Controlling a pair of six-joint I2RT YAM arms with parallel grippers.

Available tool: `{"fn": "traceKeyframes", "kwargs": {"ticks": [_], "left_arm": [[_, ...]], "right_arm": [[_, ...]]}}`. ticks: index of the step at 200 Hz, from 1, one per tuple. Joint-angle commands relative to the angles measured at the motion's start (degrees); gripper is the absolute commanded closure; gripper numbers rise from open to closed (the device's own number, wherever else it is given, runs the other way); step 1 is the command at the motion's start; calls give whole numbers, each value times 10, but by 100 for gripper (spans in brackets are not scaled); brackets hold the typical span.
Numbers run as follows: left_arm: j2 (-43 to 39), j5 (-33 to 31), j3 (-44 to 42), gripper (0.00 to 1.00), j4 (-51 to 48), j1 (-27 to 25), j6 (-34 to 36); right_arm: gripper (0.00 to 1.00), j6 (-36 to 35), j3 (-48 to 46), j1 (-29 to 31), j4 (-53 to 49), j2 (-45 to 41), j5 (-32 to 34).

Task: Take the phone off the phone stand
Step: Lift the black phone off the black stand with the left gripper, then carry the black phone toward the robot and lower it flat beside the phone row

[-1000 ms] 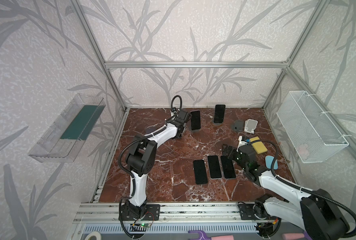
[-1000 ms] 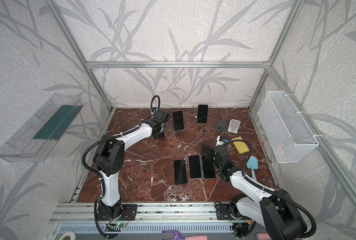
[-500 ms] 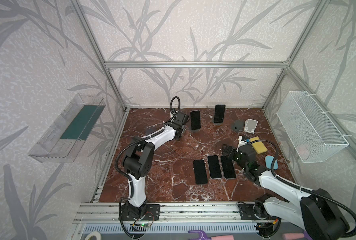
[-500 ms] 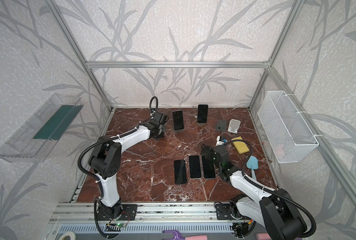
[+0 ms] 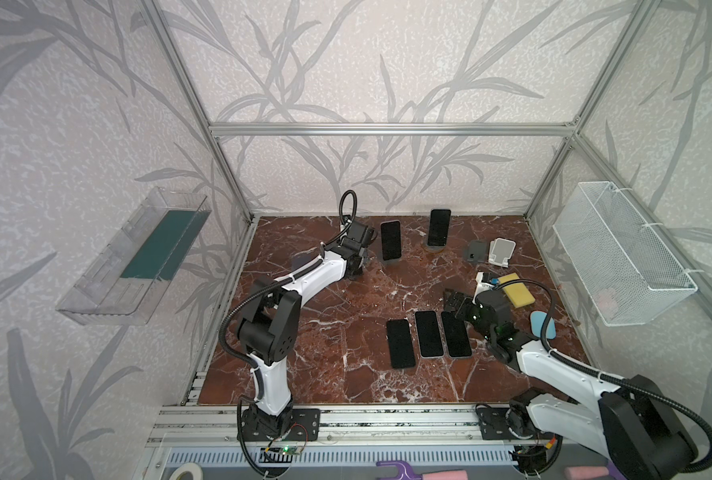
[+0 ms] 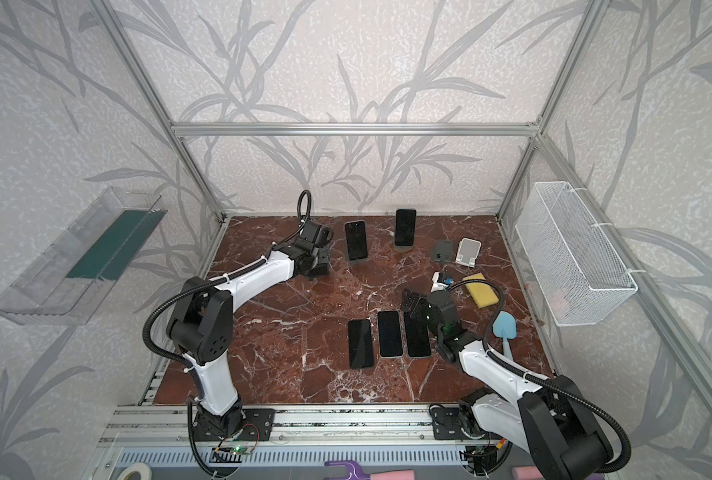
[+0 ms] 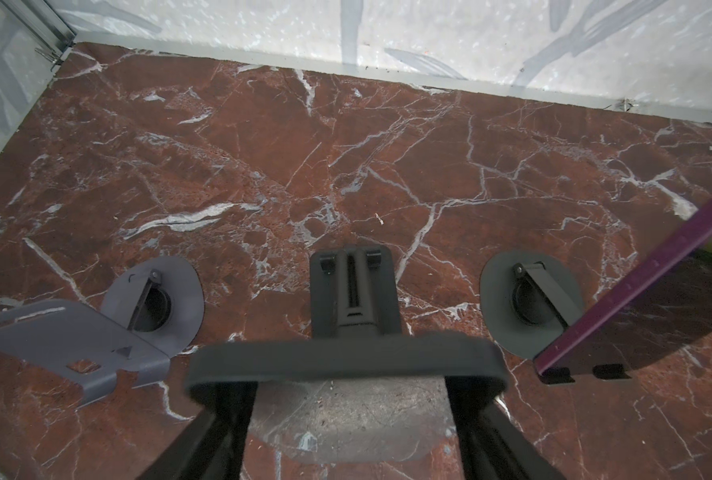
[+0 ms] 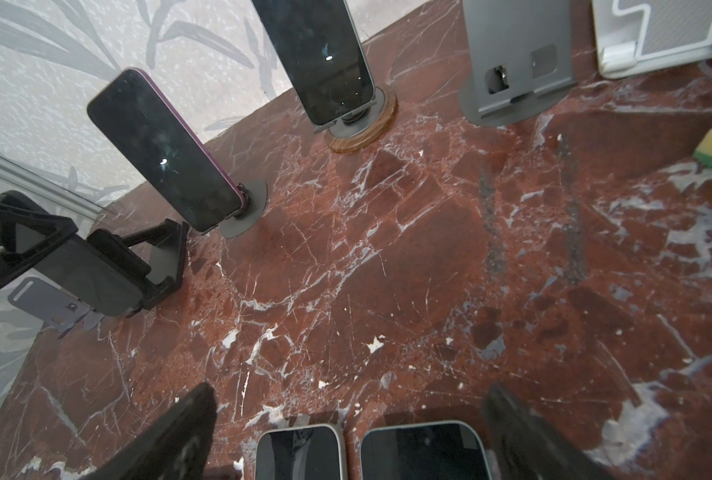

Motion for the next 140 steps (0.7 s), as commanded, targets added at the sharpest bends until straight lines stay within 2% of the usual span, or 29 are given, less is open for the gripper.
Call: {"fn": "traceKeyframes", "kwargs": {"ticks": [1,80,140], "left_arm": [[-41,0,-6,39,7,-1,12],[-125,28,-57,41,-22,-23,47],[-191,59,-115,45,-94,-48,29]], "right_arm": [[0,-8,12,2,9,3,6],[0,-7,13,2,10,3,4],[0,-7,14,2,1,-7,3]]}}
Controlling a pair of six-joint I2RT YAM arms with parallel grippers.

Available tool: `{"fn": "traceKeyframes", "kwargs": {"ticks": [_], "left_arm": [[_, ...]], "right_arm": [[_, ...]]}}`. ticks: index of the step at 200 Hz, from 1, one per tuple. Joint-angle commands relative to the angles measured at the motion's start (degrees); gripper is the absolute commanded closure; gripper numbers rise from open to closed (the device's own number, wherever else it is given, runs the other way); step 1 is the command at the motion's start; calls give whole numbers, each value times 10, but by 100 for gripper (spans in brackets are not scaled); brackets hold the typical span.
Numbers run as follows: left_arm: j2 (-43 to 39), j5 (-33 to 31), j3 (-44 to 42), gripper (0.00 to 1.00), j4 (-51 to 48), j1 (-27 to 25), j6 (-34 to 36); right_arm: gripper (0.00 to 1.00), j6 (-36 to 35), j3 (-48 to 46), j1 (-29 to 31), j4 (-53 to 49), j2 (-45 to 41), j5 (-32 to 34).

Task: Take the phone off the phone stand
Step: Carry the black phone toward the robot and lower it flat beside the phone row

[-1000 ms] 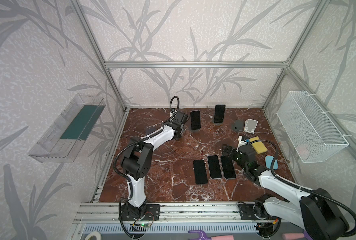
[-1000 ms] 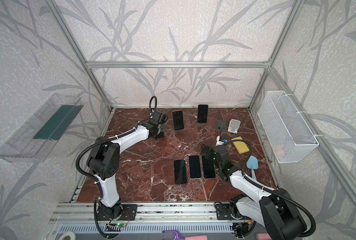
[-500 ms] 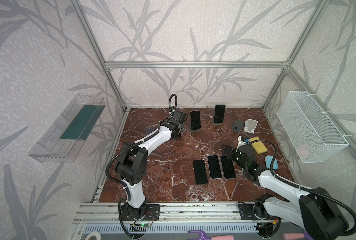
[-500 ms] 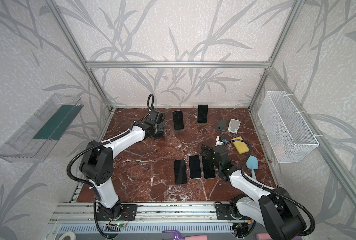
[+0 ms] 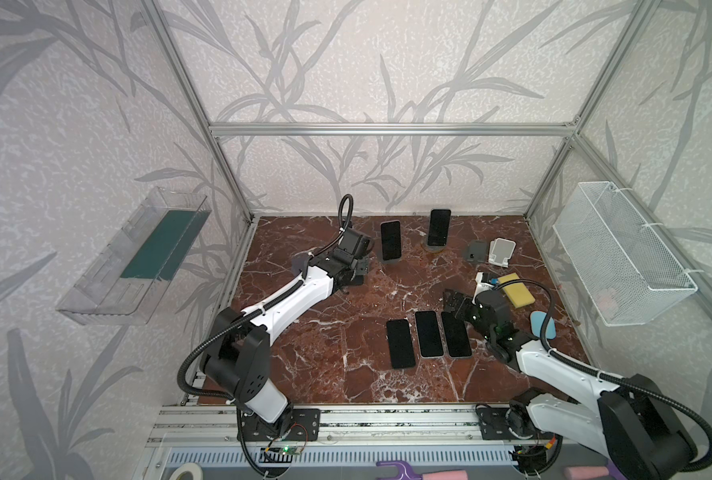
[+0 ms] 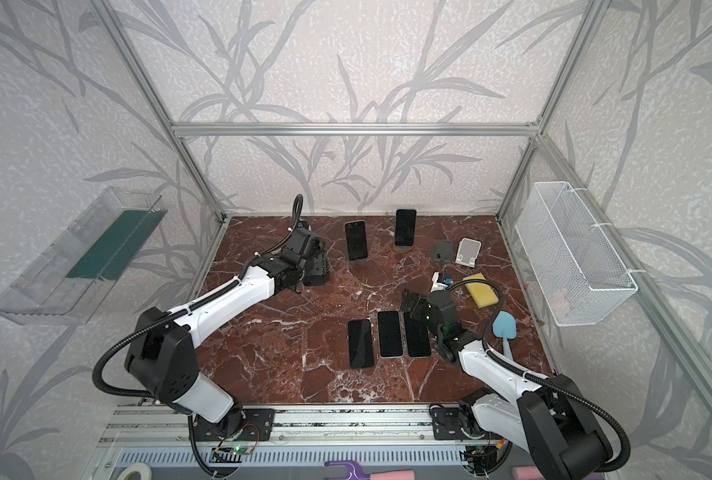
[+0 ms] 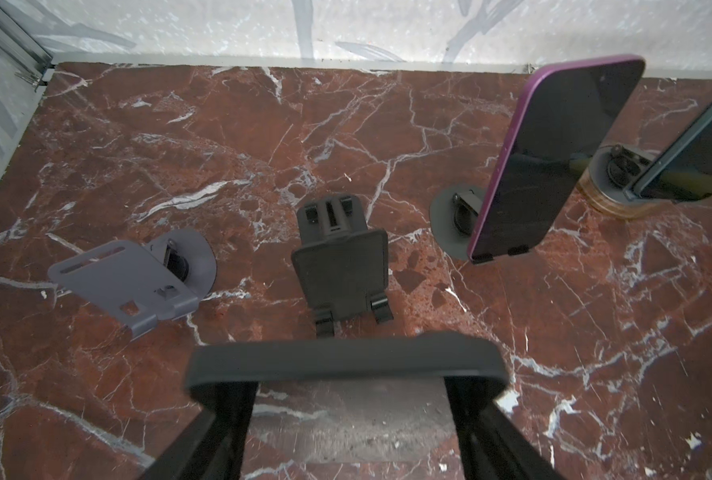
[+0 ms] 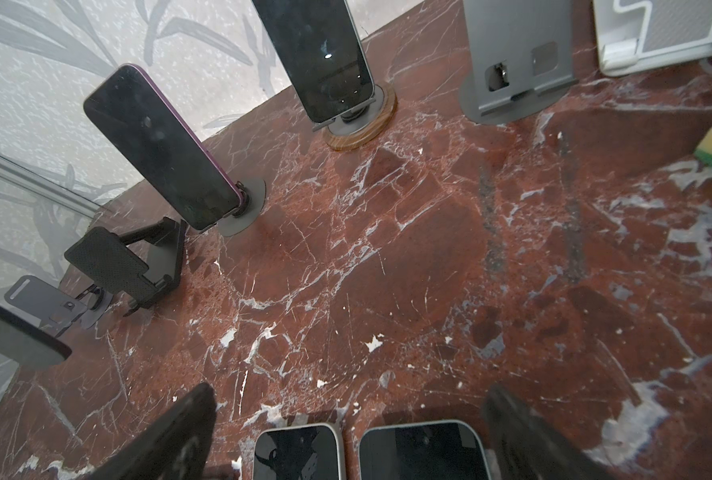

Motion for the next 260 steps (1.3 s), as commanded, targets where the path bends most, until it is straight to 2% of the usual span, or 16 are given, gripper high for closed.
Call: {"fn": "traceKeyframes", "kwargs": {"ticks": [1,48,94,156,191,211,260], "left_arm": [[-31,11,-17,45,-40,-10,-5],[-49,53,-52,49,-96,-30,-51],[-60,81,-114,49,-103,-80,-112],[-61,94,-113,48,-179,-122,-152],[-42,125,-120,48,-167,-132,-170],[-28,148,-133,48,-120,-150,-188],[27,151,-133,48,-93,-165,-203]], "right_arm": [[0,-7,14,2,1,-8,4],[0,-7,17,3,-1,-5,-9],[0,-7,16,5,-5,-13,-9],[0,-7,16,7,-1,-11,-13],[0,-7,15,9,-3,-13,-10],[0,-7,15,9,3,-9,-13],[0,-7,14,9,3,-8,-7]]}}
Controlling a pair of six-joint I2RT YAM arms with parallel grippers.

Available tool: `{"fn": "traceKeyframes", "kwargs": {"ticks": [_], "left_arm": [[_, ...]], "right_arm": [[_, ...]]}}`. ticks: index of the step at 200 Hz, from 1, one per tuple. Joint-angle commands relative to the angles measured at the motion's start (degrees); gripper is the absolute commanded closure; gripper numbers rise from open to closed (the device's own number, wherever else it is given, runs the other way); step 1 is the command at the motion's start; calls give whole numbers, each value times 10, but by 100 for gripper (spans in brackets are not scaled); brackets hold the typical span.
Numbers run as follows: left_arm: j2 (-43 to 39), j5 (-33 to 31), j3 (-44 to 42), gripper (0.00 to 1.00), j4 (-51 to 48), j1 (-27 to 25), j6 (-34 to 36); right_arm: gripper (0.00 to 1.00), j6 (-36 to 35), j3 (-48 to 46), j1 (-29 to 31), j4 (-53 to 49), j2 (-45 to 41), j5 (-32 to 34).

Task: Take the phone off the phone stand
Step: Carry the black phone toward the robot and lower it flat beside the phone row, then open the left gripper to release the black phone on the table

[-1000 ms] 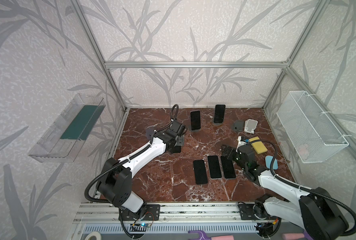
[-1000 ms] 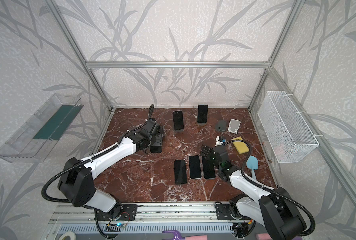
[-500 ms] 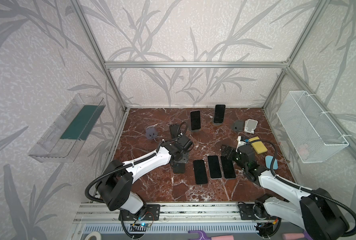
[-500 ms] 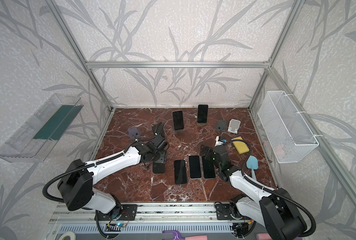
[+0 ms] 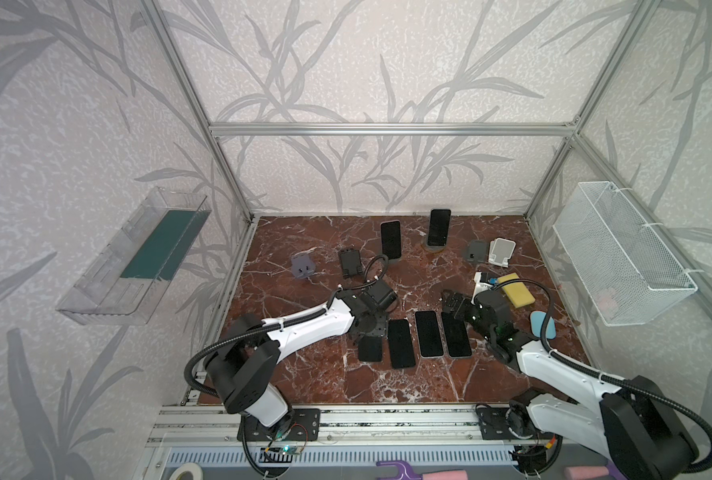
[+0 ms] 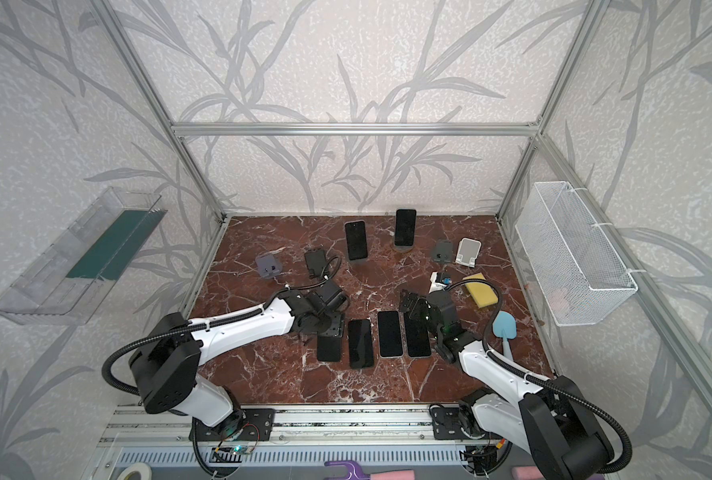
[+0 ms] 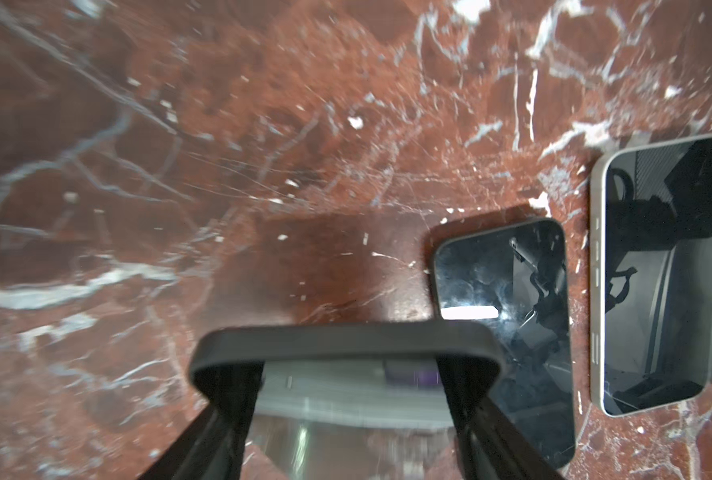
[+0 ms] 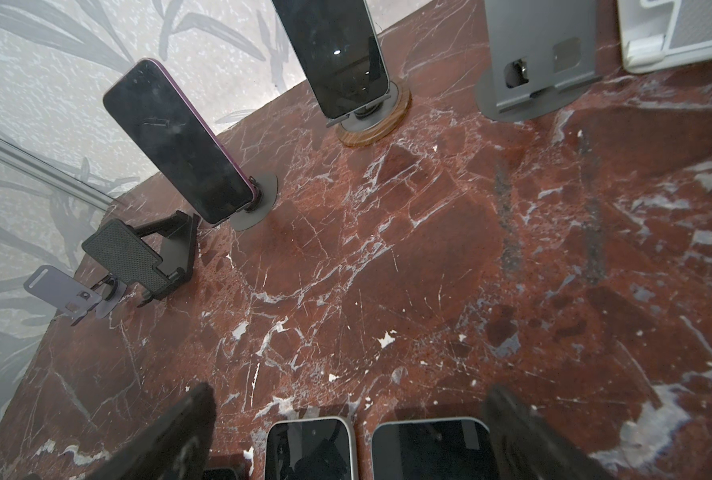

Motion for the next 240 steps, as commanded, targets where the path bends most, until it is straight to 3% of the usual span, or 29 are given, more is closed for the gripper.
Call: {"fn": "traceKeyframes", "kwargs": {"ticks": [1,166,240], "left_arm": [[16,6,-6,49,17,0,-19],[74,-36,-5,49,54,1,-51],[78,-37,-10,44,63,1,-68]], "right_arm": [[0,-7,13,3,5,-3,4],[0,-7,12,3,7,5,19],[0,-7,12,3,4,2,17]]}}
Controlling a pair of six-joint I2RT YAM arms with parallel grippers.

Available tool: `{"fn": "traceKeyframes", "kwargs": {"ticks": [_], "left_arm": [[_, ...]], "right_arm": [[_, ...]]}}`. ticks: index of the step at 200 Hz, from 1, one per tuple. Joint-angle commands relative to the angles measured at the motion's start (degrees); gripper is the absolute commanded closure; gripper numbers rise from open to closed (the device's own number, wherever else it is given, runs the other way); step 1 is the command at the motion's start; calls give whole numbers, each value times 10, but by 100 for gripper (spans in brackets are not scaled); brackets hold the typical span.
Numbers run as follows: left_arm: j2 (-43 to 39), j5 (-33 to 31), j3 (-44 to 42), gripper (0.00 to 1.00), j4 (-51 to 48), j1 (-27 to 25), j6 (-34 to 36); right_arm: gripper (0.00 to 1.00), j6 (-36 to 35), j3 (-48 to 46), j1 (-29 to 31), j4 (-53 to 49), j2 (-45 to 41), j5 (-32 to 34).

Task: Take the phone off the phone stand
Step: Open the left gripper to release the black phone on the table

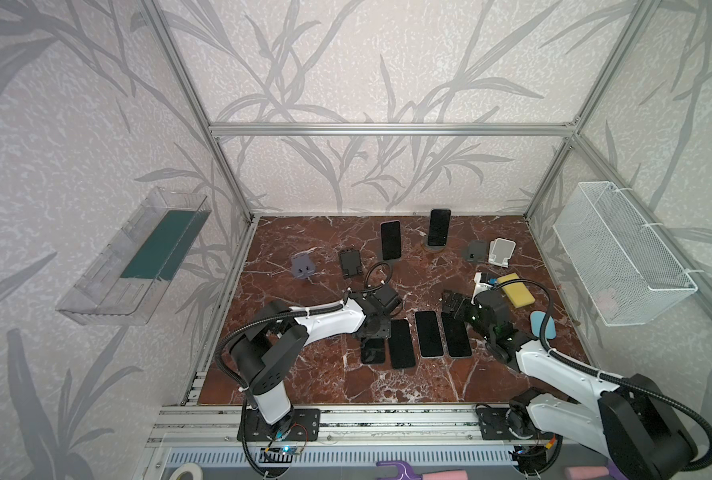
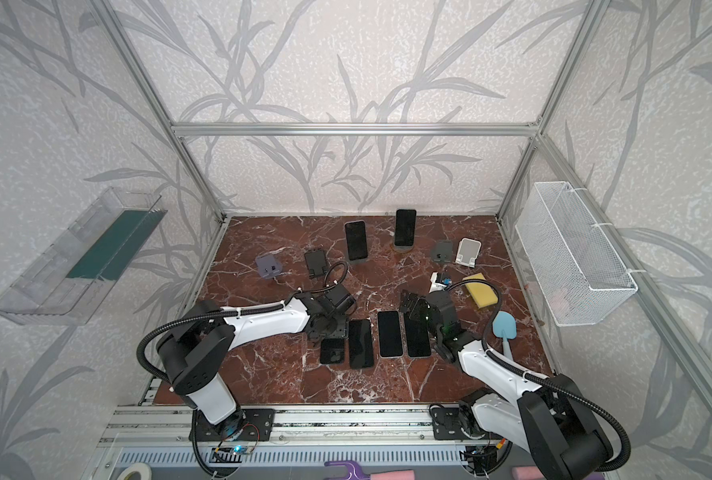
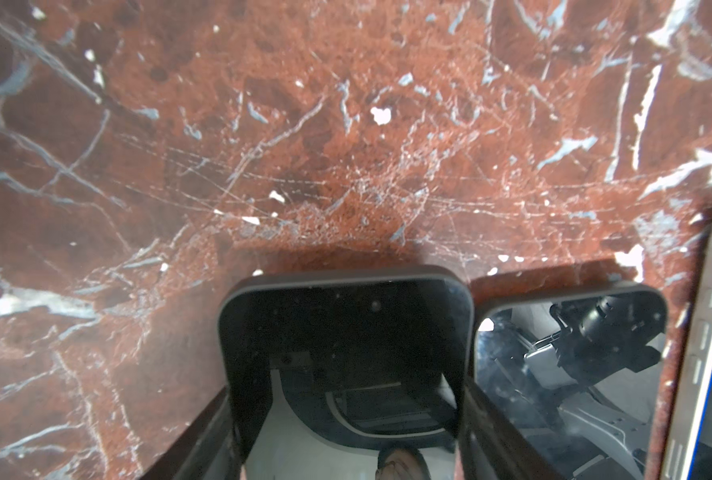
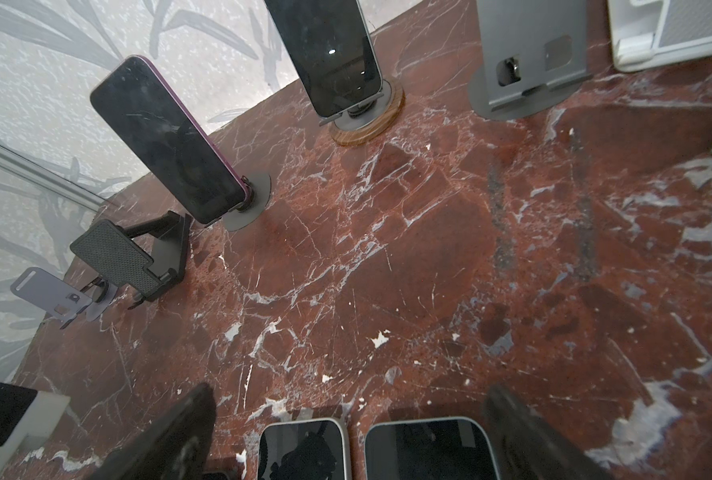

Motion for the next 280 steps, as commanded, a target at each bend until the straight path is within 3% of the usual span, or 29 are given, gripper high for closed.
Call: {"fn": "traceKeyframes", "kwargs": {"ticks": [1,154,233,280], "left_arm": [[6,-20,-5,44,8,0,-14],[26,-42,8,34,-4,0,-6],[14,-67,39,20,-31,9,30],[-3,-80,64,15,-55,15,58]], "right_arm": [[0,-7,12,3,4,-4,10],[0,-7,12,3,-1,-11,14],[0,-6,13,3,1,-7,8],[0,-7,24,3,23,23,-48]]}}
